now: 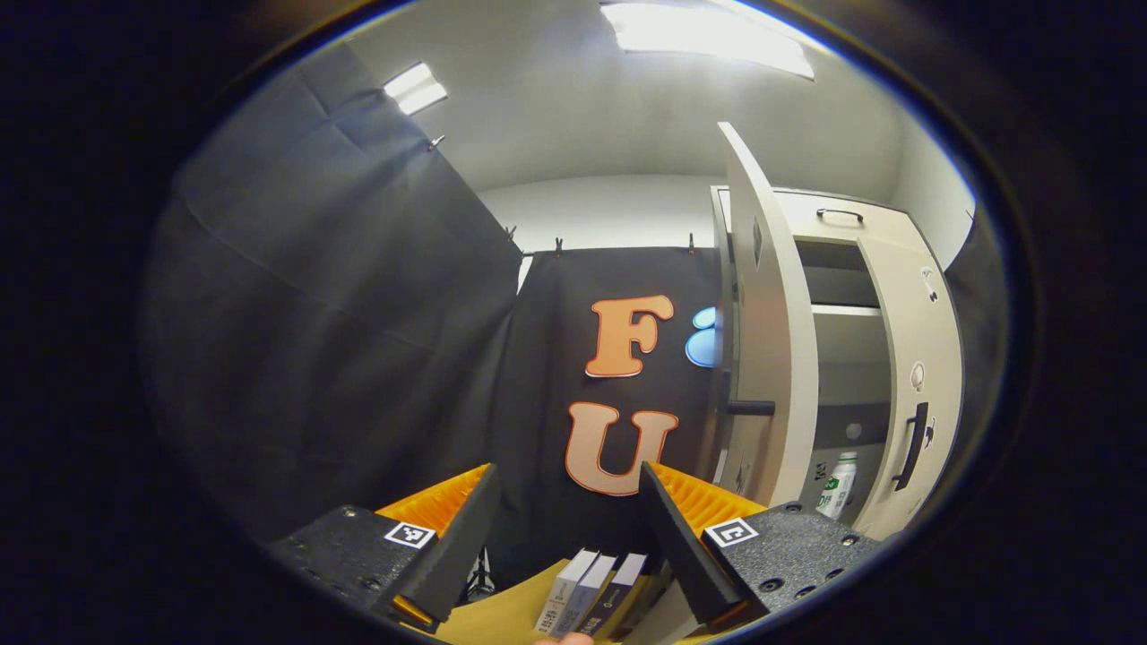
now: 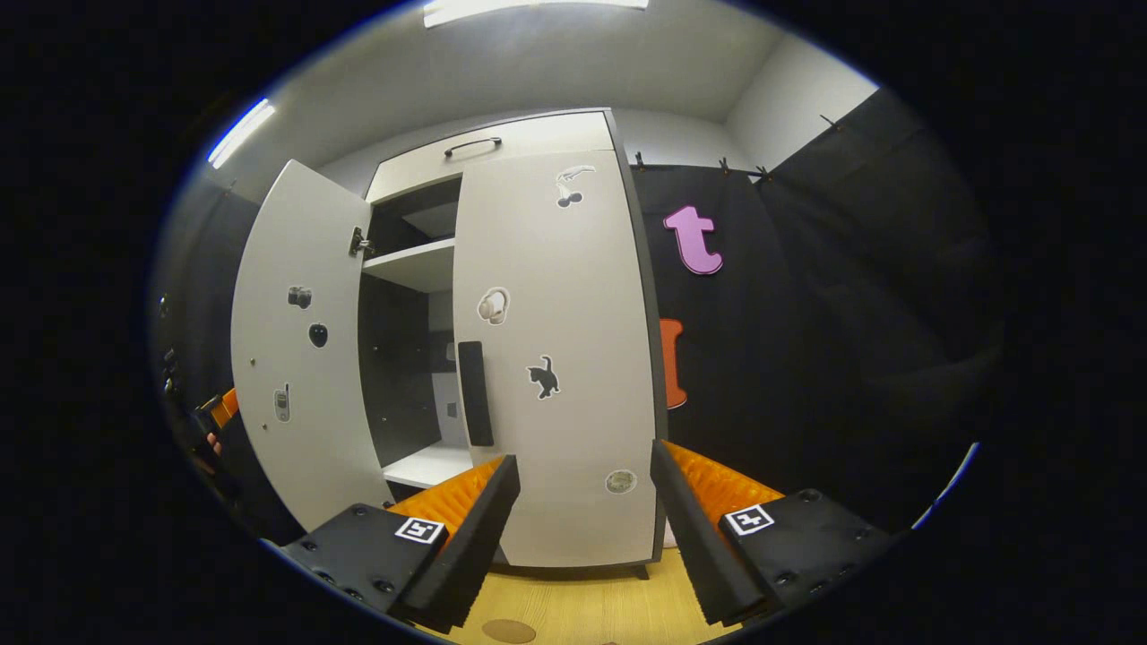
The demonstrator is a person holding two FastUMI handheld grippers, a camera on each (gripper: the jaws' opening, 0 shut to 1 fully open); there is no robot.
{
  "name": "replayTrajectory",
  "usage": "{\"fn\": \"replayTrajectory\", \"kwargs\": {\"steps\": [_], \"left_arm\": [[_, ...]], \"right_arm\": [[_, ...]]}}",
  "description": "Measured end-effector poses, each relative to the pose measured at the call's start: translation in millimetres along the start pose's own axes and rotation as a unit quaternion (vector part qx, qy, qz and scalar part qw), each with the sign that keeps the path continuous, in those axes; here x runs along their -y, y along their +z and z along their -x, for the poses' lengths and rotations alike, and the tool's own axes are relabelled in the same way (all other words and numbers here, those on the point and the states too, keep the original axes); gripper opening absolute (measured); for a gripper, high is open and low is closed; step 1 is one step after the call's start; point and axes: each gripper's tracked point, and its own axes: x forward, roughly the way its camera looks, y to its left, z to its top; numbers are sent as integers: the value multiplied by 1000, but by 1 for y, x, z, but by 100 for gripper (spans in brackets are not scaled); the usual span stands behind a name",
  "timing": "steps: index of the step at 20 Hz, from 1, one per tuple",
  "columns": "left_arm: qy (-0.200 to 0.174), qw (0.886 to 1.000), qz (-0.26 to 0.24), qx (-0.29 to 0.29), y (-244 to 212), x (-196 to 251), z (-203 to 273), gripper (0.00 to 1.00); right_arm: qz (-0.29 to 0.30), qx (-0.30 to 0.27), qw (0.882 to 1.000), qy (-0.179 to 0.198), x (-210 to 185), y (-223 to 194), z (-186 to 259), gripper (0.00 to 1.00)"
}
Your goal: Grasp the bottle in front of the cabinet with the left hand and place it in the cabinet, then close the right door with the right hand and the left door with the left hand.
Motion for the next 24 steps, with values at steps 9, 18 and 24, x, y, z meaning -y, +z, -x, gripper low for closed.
{"fn": "replayTrajectory", "kwargs": {"steps": [9,18,24], "left_arm": [[-37,999,26,-10,-4,25,10,96],[-111,993,32,-19,-4,90,25,87],[-142,989,32,-19,-6,124,30,87]], "right_arm": [[-2,-4,1000,-25,26,-5,13,97],[10,-8,999,-30,30,-6,22,97],[14,-6,998,-54,45,0,39,97]]}}
